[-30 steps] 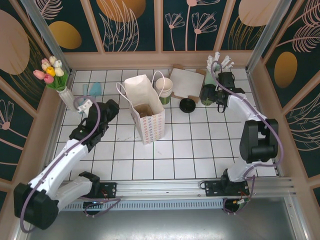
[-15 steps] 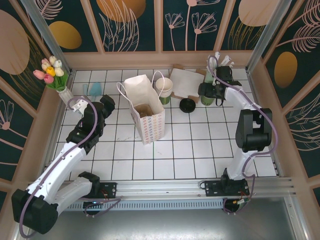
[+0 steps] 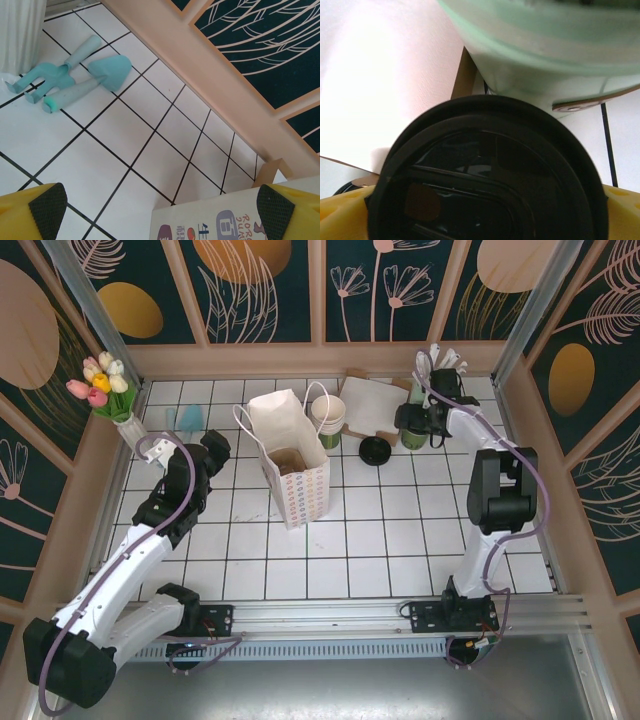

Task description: Pack the takeout coffee

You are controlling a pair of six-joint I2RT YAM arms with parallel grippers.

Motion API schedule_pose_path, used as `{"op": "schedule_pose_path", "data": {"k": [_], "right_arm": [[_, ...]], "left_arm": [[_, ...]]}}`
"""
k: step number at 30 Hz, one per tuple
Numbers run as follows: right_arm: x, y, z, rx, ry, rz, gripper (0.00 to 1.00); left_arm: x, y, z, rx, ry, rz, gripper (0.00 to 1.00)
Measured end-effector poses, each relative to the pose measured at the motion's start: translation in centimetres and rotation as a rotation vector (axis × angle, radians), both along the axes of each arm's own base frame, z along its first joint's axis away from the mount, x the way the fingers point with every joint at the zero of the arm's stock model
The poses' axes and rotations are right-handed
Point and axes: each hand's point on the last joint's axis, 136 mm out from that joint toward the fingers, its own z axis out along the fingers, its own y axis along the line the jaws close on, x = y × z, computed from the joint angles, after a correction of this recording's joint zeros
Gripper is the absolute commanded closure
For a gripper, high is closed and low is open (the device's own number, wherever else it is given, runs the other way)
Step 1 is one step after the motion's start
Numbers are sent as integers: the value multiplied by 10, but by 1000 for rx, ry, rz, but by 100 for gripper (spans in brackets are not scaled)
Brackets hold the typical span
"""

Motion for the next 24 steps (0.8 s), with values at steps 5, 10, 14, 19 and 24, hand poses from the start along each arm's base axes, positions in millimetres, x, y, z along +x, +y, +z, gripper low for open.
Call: {"op": "schedule_pose_path", "data": {"k": [5, 10, 14, 19, 24], "right_arm": [[-1, -1, -4, -4, 15, -3, 10], [-1, -4, -4, -17, 12, -13, 16], [-9, -7, -1, -28, 8, -21, 17], [-39, -10, 5, -20, 10, -37, 18], [-86, 0, 10, 15, 15, -32, 19]], "left_arm": [[0, 0, 1, 1, -3, -4, 1], [0, -2, 0, 1, 3, -13, 1], [2, -5, -5, 0, 18, -27, 1], [8, -12, -6, -10, 40, -51, 1], [18, -20, 5, -32, 30, -73, 1]]}}
